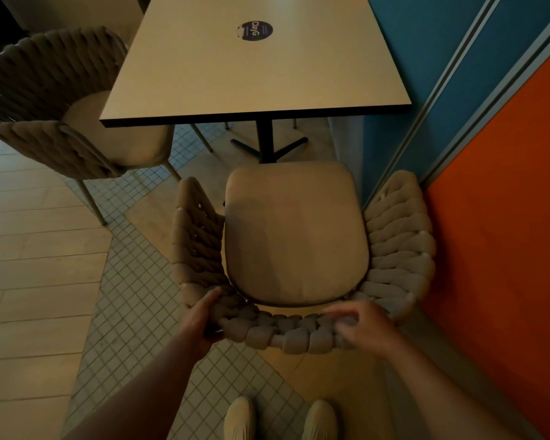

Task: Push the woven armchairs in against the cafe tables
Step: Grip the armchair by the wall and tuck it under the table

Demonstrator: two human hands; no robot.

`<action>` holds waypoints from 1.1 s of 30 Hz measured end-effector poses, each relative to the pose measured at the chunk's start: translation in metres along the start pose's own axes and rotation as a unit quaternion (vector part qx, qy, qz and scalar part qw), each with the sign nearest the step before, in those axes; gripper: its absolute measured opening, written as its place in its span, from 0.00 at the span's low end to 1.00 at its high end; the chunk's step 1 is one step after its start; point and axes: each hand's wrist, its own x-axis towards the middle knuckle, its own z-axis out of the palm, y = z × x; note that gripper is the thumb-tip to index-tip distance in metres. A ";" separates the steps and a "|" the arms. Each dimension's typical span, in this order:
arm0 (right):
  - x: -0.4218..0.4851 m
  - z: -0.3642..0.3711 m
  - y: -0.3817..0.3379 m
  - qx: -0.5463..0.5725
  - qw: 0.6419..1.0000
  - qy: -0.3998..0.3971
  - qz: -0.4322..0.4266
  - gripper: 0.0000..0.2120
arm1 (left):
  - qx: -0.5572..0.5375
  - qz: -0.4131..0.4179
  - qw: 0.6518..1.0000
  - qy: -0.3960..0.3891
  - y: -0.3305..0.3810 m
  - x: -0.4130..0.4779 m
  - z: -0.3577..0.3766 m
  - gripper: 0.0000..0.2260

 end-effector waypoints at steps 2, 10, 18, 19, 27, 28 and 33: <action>-0.001 0.000 0.002 0.155 0.977 0.139 0.035 0.09 | -0.012 0.012 1.000 0.020 -0.006 -0.008 0.004 0.27; -0.007 0.009 0.039 0.171 0.897 0.356 0.199 0.20 | -0.032 0.023 0.999 0.033 -0.016 -0.023 0.016 0.30; -0.006 0.020 0.036 0.383 0.801 0.354 0.295 0.29 | -0.049 0.034 0.997 0.051 -0.028 -0.031 0.025 0.30; -0.003 0.024 0.039 0.434 0.778 0.343 0.298 0.33 | -0.050 0.032 0.997 0.050 -0.029 -0.029 0.024 0.32; 0.019 0.021 0.046 0.594 0.717 0.243 0.272 0.19 | -0.063 0.019 0.998 -0.004 -0.031 -0.022 0.015 0.29; 0.023 0.022 0.049 0.607 0.710 0.229 0.273 0.19 | -0.064 0.020 0.998 -0.010 -0.031 -0.019 0.014 0.29; 0.045 0.028 0.073 0.635 0.688 0.193 0.292 0.23 | -0.084 -0.001 0.996 -0.025 -0.036 -0.009 0.013 0.30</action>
